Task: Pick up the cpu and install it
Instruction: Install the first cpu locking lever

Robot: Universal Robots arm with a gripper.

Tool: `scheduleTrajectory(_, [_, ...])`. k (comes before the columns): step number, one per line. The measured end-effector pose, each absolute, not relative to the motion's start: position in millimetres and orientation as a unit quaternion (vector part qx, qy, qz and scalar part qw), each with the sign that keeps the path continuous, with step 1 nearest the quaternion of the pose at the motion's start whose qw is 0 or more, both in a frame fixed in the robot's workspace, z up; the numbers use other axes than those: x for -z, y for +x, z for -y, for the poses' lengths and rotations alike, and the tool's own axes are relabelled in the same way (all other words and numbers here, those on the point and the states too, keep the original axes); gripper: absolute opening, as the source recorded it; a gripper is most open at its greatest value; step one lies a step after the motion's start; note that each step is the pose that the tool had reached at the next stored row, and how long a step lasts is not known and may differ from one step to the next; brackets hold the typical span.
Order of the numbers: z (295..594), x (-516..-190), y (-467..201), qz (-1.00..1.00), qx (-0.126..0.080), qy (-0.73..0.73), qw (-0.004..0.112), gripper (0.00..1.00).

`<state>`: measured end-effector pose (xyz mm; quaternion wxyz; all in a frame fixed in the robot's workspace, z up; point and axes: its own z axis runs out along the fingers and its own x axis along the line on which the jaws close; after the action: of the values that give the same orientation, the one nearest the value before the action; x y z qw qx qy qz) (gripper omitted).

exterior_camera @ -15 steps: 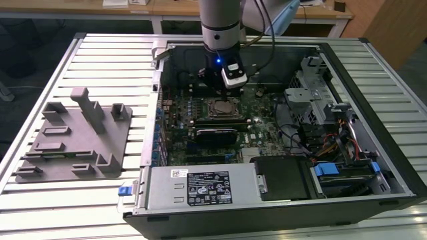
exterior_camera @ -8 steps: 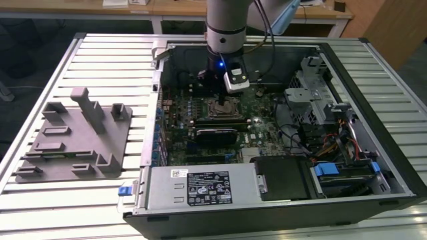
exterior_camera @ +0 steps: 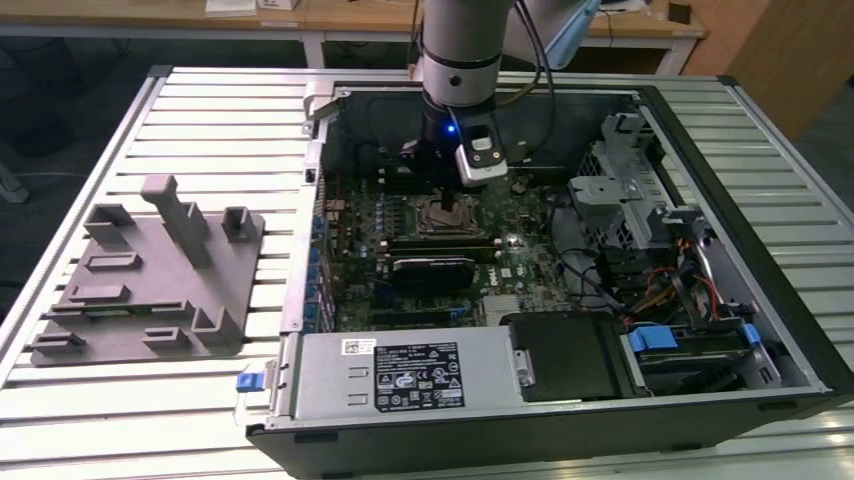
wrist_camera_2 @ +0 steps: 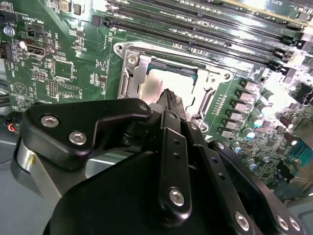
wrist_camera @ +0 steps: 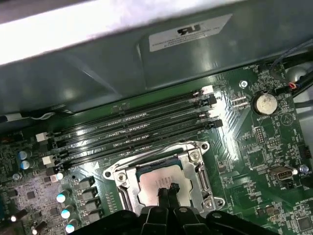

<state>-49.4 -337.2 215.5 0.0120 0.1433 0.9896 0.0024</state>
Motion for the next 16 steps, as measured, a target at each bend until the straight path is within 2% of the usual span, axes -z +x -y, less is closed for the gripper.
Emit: scheduleTrajectory(16, [337.2,-225.1,-49.4,-0.994,-0.001,0.107,0.012,0.11])
